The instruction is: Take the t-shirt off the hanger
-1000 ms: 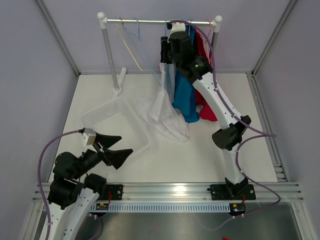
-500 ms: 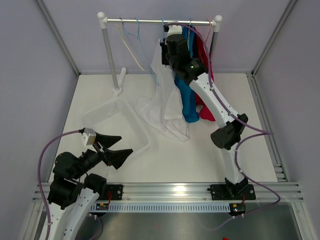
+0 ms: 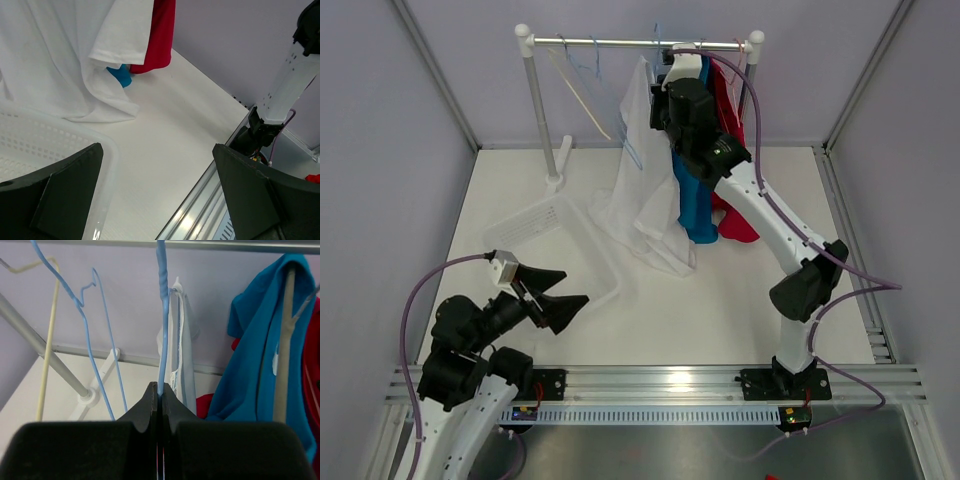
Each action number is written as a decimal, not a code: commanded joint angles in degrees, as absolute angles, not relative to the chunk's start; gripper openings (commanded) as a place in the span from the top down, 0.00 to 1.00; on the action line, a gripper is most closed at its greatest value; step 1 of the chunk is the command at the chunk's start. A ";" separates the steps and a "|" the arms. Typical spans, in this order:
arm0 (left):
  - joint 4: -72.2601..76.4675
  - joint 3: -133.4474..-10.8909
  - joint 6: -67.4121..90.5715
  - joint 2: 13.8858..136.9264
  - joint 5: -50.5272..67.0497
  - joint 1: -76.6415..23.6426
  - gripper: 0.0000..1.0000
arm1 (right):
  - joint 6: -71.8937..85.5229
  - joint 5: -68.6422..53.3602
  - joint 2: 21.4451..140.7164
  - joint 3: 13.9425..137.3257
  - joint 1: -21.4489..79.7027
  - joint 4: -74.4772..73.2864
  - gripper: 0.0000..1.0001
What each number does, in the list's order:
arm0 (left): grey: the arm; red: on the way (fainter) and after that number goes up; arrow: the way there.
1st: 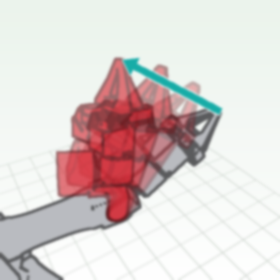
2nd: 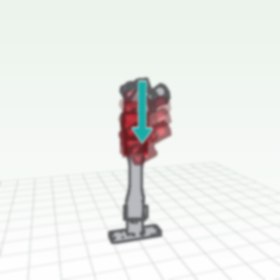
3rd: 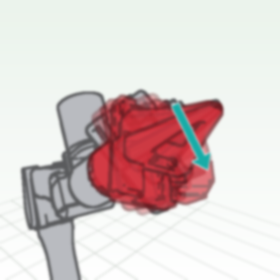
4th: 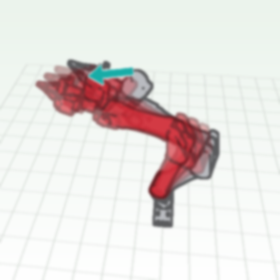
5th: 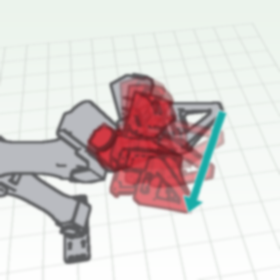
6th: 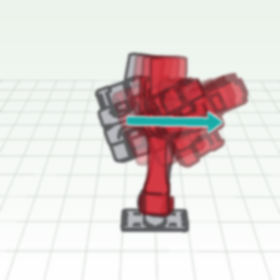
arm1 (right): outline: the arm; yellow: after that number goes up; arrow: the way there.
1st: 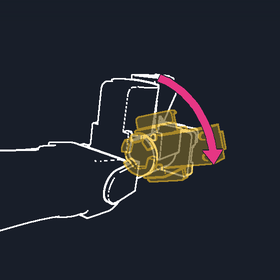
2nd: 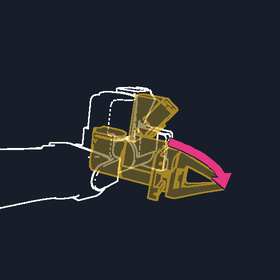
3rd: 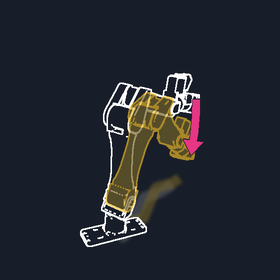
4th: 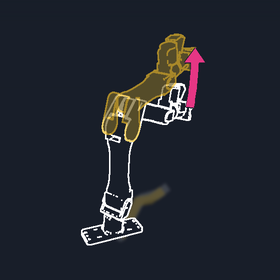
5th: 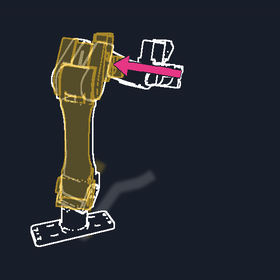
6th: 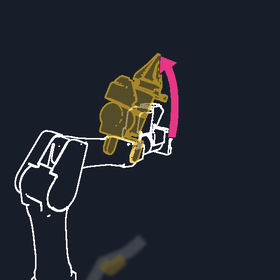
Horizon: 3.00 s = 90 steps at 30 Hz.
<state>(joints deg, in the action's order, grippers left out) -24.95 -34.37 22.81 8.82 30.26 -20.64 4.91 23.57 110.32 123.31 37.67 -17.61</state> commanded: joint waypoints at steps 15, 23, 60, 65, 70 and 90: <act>-14.24 -40.07 31.64 20.99 39.98 -21.27 0.14 | 17.22 25.83 81.40 88.88 41.82 -0.88 1.00; -10.37 -47.36 27.01 37.78 16.22 -55.45 0.01 | 23.55 31.37 64.98 67.26 48.43 4.48 1.00; 2.20 -53.36 23.28 68.91 -8.53 -78.40 1.00 | 17.14 26.98 60.19 73.73 49.66 5.18 1.00; 2.55 -49.31 24.26 68.03 -13.96 -80.86 1.00 | 14.59 26.11 60.56 76.11 49.75 9.31 1.00; 1.94 -43.34 25.40 64.95 -21.35 -80.42 1.00 | 13.71 23.12 53.89 78.65 49.66 5.82 1.00; 12.54 -49.74 14.08 61.78 -35.77 -74.79 0.72 | 25.39 1.52 30.06 66.99 49.66 -13.98 1.00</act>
<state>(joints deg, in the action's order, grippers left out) 2.00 -45.52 19.88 63.33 -31.33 -74.48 21.98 7.86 30.26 69.25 49.52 -19.88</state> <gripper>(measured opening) 0.249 0.039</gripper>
